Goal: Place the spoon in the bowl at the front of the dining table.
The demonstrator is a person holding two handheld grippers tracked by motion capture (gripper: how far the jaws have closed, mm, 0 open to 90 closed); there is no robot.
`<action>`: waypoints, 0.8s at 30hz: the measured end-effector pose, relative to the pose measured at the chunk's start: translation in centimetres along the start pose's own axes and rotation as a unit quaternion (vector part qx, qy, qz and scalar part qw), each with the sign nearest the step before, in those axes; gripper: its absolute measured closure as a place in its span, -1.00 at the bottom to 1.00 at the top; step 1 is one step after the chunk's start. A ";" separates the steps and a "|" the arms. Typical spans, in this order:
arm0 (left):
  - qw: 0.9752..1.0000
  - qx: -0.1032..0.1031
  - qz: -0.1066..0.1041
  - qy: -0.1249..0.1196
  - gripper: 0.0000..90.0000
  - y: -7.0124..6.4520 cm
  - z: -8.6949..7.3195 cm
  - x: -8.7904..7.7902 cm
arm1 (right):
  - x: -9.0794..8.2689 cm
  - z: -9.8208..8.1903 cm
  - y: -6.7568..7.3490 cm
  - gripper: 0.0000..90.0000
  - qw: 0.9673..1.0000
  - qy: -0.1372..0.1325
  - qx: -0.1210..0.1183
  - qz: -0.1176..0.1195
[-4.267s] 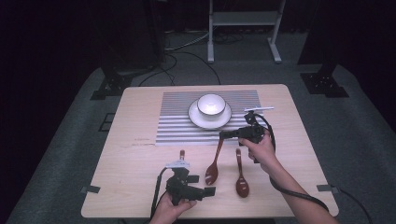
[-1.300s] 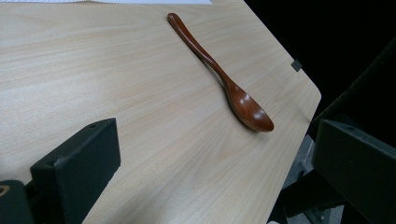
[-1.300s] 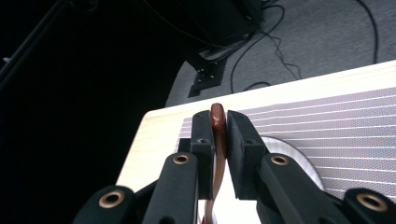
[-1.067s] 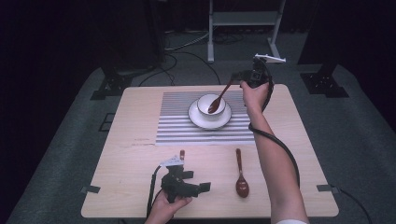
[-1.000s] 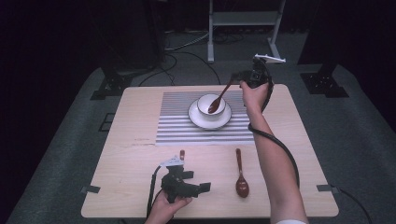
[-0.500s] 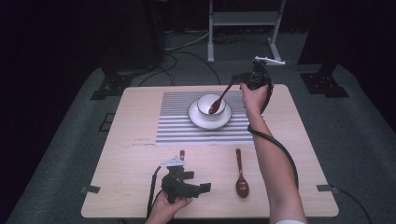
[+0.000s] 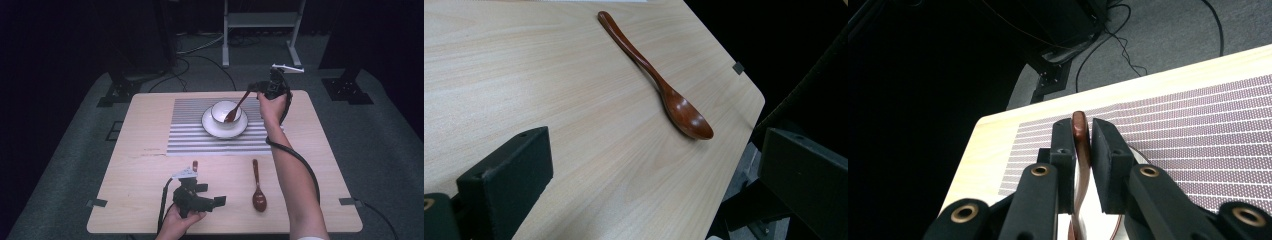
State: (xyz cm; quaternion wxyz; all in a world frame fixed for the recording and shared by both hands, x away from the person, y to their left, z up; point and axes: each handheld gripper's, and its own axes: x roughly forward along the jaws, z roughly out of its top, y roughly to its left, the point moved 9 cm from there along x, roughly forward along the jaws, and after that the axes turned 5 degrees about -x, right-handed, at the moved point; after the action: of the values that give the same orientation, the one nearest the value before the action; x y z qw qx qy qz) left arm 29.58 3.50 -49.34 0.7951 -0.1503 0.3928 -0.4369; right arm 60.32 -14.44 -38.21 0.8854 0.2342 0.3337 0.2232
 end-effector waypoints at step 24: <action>1.000 -0.004 -0.002 0.000 -1.00 -0.1 0.0 0.1 | 0.9 -1.9 -1.6 0.67 0.999 0.030 0.013 0.006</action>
State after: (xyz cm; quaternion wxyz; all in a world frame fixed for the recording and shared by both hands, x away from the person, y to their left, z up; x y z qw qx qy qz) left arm 29.54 3.35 -49.38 0.7937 -0.1542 0.3942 -0.4370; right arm 60.00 -14.76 -40.80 0.8705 0.2407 0.3619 0.2308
